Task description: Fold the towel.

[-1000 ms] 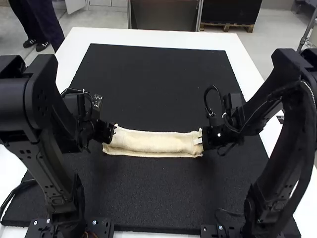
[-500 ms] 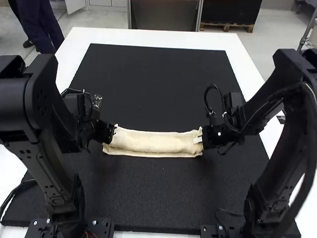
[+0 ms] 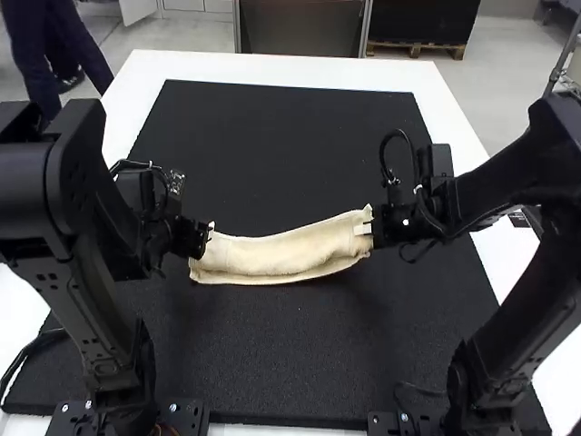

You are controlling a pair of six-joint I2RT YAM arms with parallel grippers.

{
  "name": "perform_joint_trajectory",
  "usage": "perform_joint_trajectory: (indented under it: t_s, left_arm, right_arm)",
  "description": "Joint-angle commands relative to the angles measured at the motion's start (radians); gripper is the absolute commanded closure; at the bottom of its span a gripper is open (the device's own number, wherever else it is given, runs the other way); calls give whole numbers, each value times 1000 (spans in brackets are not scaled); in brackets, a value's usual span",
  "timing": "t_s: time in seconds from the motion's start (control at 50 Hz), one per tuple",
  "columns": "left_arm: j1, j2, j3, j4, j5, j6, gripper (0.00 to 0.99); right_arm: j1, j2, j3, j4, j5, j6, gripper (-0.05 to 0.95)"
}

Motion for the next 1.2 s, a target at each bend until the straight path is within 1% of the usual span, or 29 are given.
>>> perform_joint_trajectory:
  t_s: [0.0, 0.12, 0.26, 0.36, 0.42, 0.68, 0.84, 0.96, 1.18]
  left_arm:
    - [28, 14, 10, 20, -14, -23, 31]
    - [53, 14, 13, 31, -21, -29, 31]
    - [63, 14, 10, 41, -21, -34, 31]
    - [68, 14, 10, 43, -21, -34, 31]
    - [68, 14, 10, 43, -21, -37, 31]
    - [68, 14, 10, 41, -20, -79, 31]
    - [68, 12, 4, 40, -18, -79, 31]
    - [68, 12, -2, 43, -17, -79, 31]
    - [68, 12, -15, 69, -14, -82, 31]
  right_arm:
    - [46, -33, 35, -4, -26, 27, 920]
    - [95, -33, 45, -4, -35, 47, 920]
    - [153, -33, 54, -1, -40, 91, 920]
    - [198, -28, 65, 18, -40, 116, 920]
    - [219, -27, 71, 24, -40, 128, 920]
    - [304, 13, 104, 79, -32, 185, 920]
    - [327, 55, 134, 90, -40, 185, 920]
    - [347, 79, 148, 115, -38, 200, 920]
    - [394, 134, 180, 145, -34, 211, 920]
